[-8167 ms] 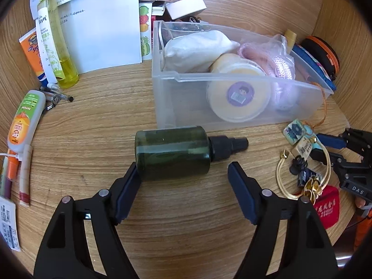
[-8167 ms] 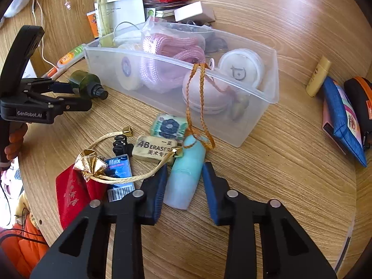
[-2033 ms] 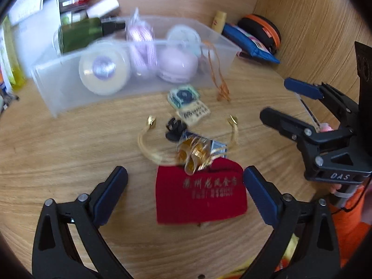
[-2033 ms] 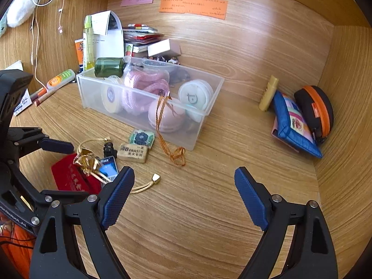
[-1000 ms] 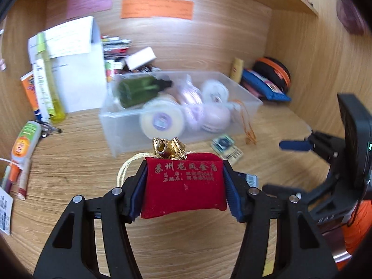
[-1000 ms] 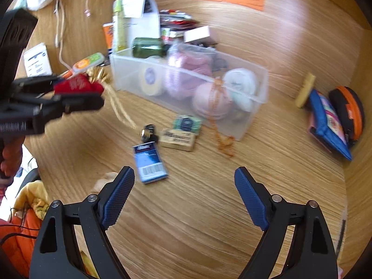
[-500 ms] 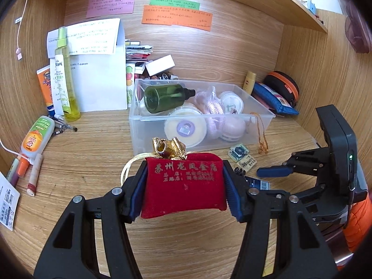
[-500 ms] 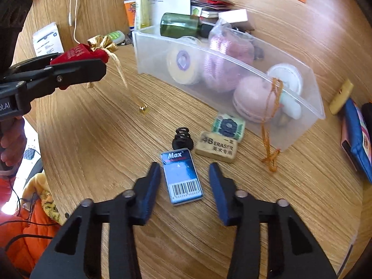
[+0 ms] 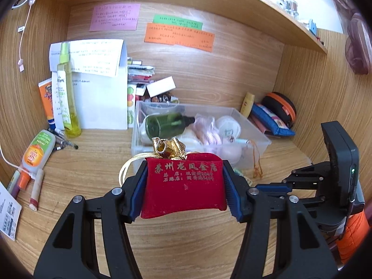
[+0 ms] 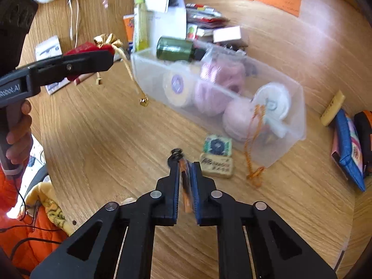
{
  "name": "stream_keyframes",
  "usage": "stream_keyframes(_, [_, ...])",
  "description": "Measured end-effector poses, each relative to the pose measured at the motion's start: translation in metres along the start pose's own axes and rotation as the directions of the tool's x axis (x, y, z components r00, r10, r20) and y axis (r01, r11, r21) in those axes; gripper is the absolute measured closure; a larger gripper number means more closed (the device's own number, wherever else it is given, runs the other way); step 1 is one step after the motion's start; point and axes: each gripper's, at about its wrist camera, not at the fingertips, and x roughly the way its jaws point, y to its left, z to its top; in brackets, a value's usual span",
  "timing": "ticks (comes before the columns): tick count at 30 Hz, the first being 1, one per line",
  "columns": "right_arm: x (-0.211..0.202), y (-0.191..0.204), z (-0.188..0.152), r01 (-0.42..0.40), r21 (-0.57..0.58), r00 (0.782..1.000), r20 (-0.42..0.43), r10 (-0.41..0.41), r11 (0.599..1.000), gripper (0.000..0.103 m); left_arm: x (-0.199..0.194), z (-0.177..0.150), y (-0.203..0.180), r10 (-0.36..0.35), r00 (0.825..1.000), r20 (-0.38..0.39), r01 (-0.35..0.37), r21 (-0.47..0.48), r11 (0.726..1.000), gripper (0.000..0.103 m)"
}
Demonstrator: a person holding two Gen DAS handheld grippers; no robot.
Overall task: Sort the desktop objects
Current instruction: 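Grasp the red velvet pouch with the left tool while the right grasps the blue Max box, then lift and carry the red pouch and blue Max box over the clear box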
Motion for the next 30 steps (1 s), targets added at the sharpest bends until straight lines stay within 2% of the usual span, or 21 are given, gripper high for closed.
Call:
stream_keyframes(8, [0.008,-0.009,-0.003,0.001,0.018,0.999,-0.039,0.0,1.0,0.092,0.003,0.002,-0.001,0.002,1.0,0.002,-0.002,-0.008,1.0,0.044])
stream_keyframes(10, [0.011,-0.008,-0.008,-0.02,0.016,0.998,-0.053,0.021,1.0,0.083,0.006,0.003,-0.002,0.001,1.0,-0.005,-0.001,-0.009,1.0,0.044])
stream_keyframes(11, [0.014,-0.008,-0.01,-0.019,0.017,0.998,-0.062,0.02,1.0,0.075,0.008,0.004,-0.003,-0.001,1.0,-0.007,0.001,-0.009,1.0,0.044])
stream_keyframes(12, [0.015,-0.008,-0.011,-0.016,0.016,0.998,-0.065,0.017,1.0,0.073,0.008,0.004,-0.004,-0.004,1.0,-0.007,0.004,-0.008,1.0,0.044])
stream_keyframes(22, [0.024,-0.01,-0.013,-0.064,0.004,0.994,-0.09,0.064,0.998,0.073,0.013,0.018,-0.02,-0.043,0.999,0.021,0.043,0.001,0.999,0.044])
stream_keyframes(30, [0.029,-0.009,-0.014,-0.079,0.01,0.992,-0.099,0.079,0.997,0.073,0.031,0.041,-0.033,-0.038,0.999,0.03,0.037,0.021,0.999,0.044])
